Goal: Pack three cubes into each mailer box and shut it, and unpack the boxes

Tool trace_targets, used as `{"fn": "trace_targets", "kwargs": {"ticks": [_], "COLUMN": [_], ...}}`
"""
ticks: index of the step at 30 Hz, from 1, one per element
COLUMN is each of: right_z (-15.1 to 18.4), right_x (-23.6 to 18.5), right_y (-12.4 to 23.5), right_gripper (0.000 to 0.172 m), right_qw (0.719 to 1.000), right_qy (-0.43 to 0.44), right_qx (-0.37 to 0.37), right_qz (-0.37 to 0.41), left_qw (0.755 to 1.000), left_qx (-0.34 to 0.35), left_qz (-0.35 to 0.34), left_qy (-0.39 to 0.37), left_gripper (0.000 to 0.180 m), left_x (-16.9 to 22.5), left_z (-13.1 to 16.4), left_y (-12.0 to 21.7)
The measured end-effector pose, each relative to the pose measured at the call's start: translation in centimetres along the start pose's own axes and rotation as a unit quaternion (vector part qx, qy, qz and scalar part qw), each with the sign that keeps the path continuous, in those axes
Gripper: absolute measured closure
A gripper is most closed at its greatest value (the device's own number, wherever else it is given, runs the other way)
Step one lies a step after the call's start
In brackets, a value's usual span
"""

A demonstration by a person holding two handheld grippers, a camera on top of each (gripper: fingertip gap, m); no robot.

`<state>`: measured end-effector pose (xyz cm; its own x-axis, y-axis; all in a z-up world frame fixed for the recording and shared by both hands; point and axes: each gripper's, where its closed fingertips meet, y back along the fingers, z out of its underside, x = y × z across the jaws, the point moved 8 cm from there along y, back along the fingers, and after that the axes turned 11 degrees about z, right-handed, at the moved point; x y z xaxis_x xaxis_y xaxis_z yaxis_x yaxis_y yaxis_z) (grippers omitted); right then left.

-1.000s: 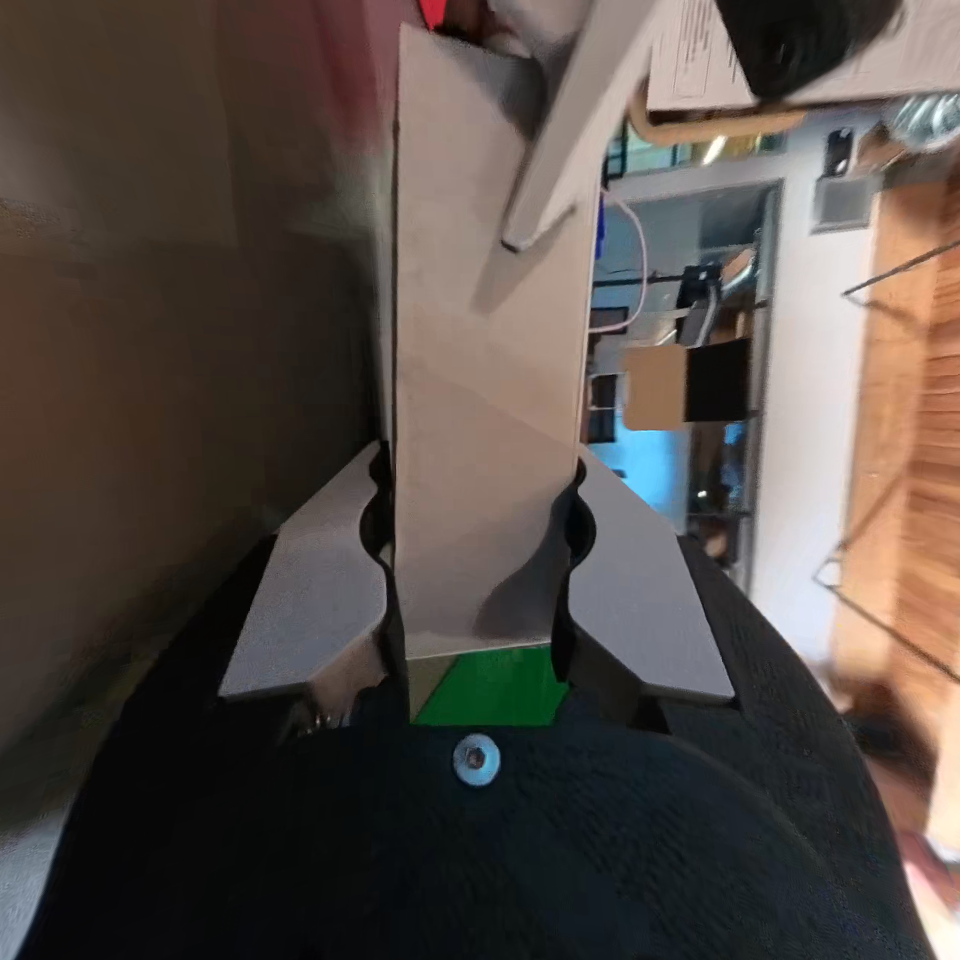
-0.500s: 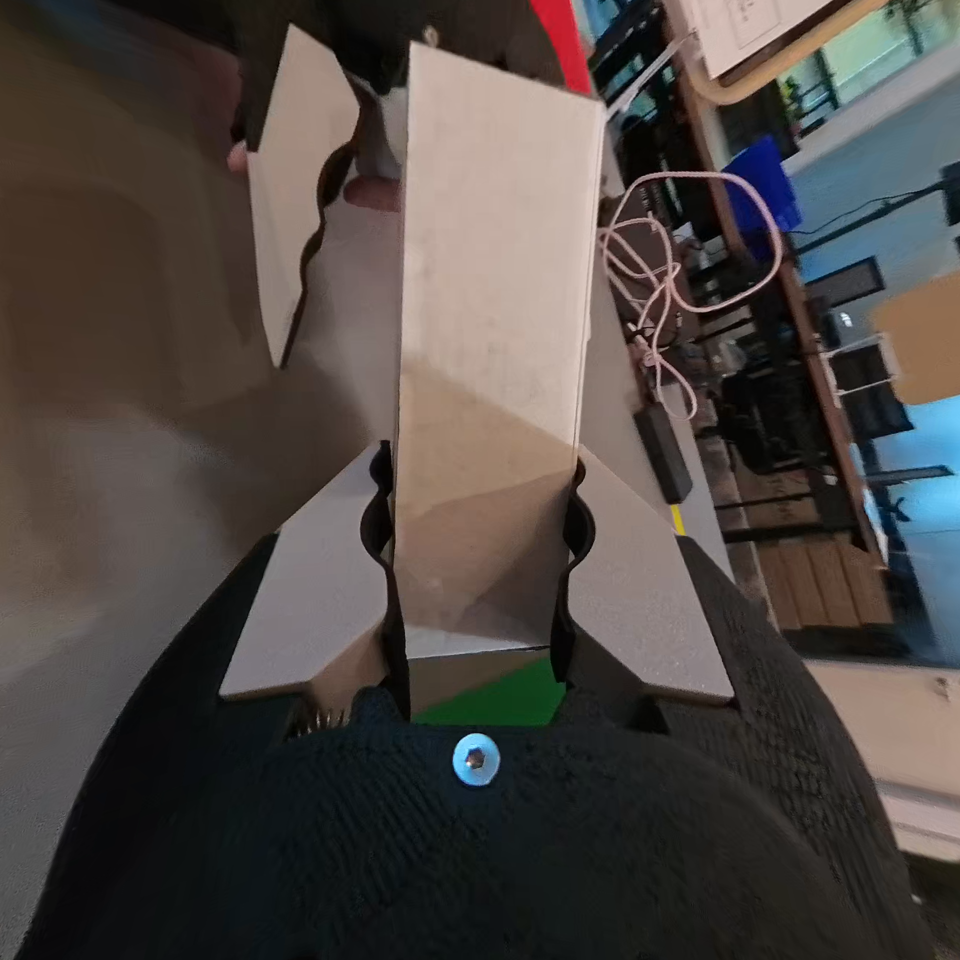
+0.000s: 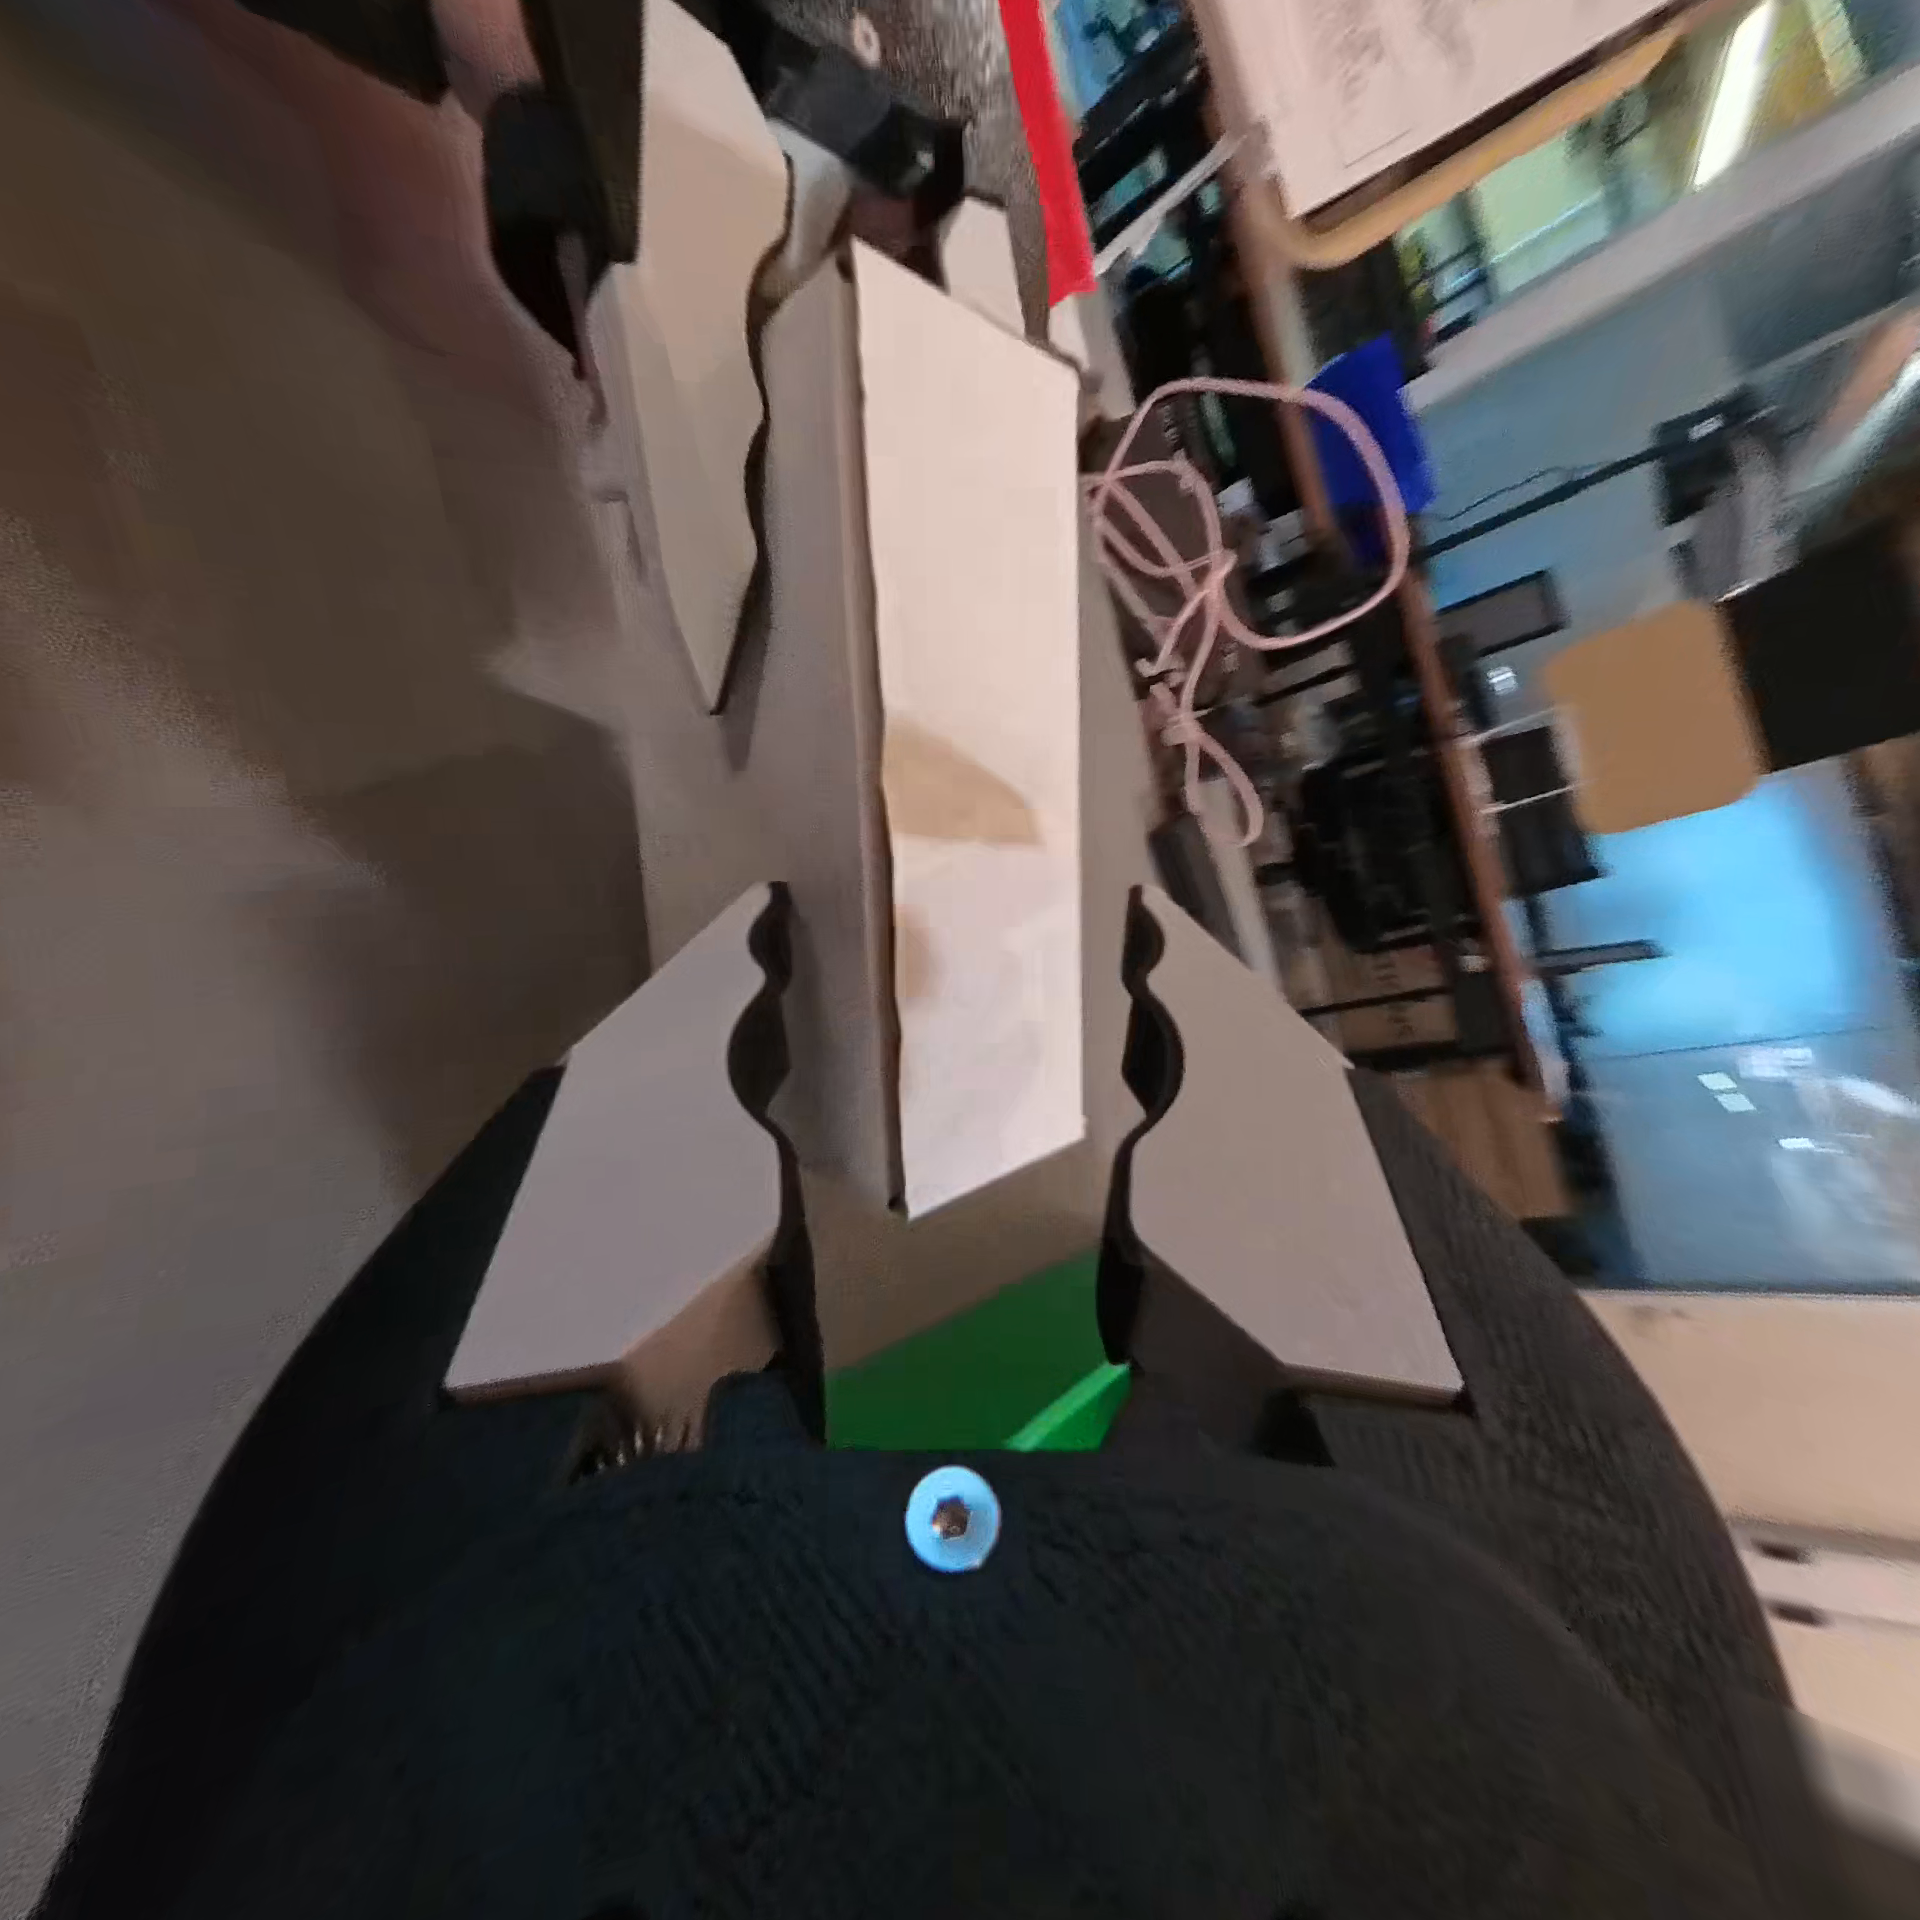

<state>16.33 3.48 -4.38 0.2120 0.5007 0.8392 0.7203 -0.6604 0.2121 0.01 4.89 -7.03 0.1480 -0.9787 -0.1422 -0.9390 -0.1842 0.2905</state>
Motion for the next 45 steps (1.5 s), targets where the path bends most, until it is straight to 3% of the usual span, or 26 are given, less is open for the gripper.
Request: {"fn": "trace_targets", "kwargs": {"ticks": [2,7,15,25,27,35,37,45], "right_z": [-0.5,-1.5,-1.3,-1.7,-1.8,-2.7,-2.6,-1.8], "right_x": [0.0,0.2,0.3,-0.6,-1.0,0.0,1.0,2.1], "right_y": [0.1,0.4,0.1,0.1,0.0,0.9,1.6,1.9], "right_gripper": [0.122,0.134,0.141,0.154,0.17,0.172,0.171,0.167], "right_qw": [0.999,0.996,0.995,0.987,0.985,0.989,0.991,0.993], "right_qy": [0.03,0.042,0.039,0.118,0.141,0.098,0.074,0.013], "right_qx": [0.014,0.05,0.038,0.043,0.037,0.04,0.039,0.037], "right_qz": [0.027,0.064,0.081,0.099,0.096,0.106,0.105,0.108], "left_qw": [1.0,0.999,0.999,0.999,0.999,0.996,0.985,0.938], "left_qx": [0.002,0.004,0.005,0.003,0.004,-0.02,-0.068,-0.119], "left_qz": [-0.009,-0.019,-0.014,0.011,0.007,-0.046,-0.053,-0.114], "left_qy": [0.019,0.045,0.05,0.052,0.045,-0.077,-0.149,-0.306], "left_gripper": [0.107,0.107,0.107,0.108,0.108,0.108,0.108,0.104], "left_x": [-0.5,-1.0,-0.9,-0.4,-0.3,0.1,0.6,1.5], "left_z": [0.2,0.5,0.5,0.8,0.7,0.1,0.9,0.6], "left_y": [0.4,0.7,0.4,-0.4,-0.5,-0.2,-0.6,-1.1]}}
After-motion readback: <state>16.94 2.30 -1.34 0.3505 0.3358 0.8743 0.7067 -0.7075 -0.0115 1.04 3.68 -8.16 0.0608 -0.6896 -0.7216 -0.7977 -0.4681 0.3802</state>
